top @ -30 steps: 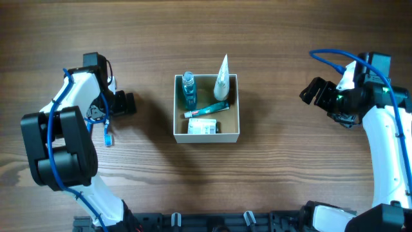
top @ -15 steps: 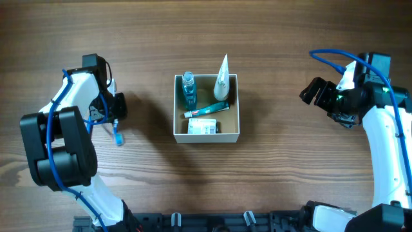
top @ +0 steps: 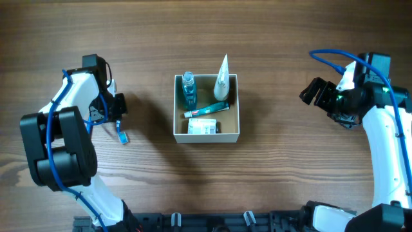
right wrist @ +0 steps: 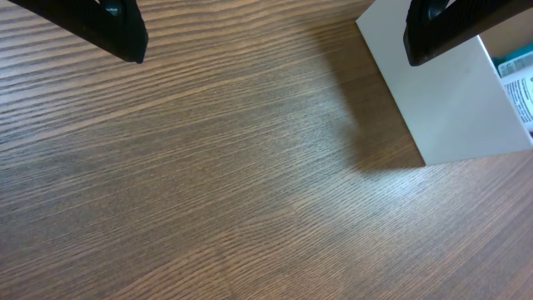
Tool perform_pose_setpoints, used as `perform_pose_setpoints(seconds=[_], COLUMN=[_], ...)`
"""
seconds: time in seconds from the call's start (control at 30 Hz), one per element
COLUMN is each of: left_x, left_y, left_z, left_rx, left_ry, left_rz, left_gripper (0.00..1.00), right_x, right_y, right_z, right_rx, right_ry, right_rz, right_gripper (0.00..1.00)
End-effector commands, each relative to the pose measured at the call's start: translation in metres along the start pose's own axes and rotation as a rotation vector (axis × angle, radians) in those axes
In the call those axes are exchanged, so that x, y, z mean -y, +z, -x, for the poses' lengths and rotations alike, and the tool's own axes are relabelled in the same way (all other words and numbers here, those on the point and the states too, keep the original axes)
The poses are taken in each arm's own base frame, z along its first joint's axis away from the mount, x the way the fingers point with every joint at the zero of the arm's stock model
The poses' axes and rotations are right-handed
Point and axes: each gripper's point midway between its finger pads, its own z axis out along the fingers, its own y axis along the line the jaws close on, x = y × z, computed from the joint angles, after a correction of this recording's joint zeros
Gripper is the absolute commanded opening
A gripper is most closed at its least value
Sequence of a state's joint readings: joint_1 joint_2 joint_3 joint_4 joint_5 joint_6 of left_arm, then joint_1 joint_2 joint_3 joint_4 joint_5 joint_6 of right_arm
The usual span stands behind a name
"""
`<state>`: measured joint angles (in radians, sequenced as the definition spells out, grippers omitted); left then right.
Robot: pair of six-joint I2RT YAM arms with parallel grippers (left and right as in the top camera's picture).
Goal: Pack container
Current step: 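Grasp the blue toothbrush with the left gripper, then lower the toothbrush into the box and release it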
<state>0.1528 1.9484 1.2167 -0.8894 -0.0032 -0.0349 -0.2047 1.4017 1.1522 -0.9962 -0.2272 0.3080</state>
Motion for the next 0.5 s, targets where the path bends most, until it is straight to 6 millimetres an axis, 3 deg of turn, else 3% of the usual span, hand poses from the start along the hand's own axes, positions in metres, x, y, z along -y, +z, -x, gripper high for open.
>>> perform_pose_setpoints(seconds=[0.0,0.13,0.27,0.4,0.47], left_x=[0.004,0.005,0.011,0.029,0.042], left_y=[0.017,0.015,-0.004,-0.053,-0.088], left_z=[-0.017,-0.012,-0.005,0.005,0.006], left_rx=[-0.066,-0.049,-0.010,0.099,0.189], left_ry=[0.002,0.002,0.016,0.071,0.136], left_rz=[-0.030,-0.032,-0.039,-0.057,-0.068], left_gripper=[0.04,0.04,0.04,0.04,0.04], right_x=[0.005,0.005,0.008,0.011,0.010], right_y=[0.003,0.003,0.003,0.002,0.002], right_z=[-0.002,-0.002,-0.001,0.006,0.008], right_rx=[-0.008,-0.011,-0.004,0.031,0.039], right_ry=[-0.014,-0.013,0.021,0.115,0.114], right_rz=[-0.024,-0.025,-0.043,-0.059,-0.056], right_gripper=[1.00,1.00,1.00,1.00,1.00])
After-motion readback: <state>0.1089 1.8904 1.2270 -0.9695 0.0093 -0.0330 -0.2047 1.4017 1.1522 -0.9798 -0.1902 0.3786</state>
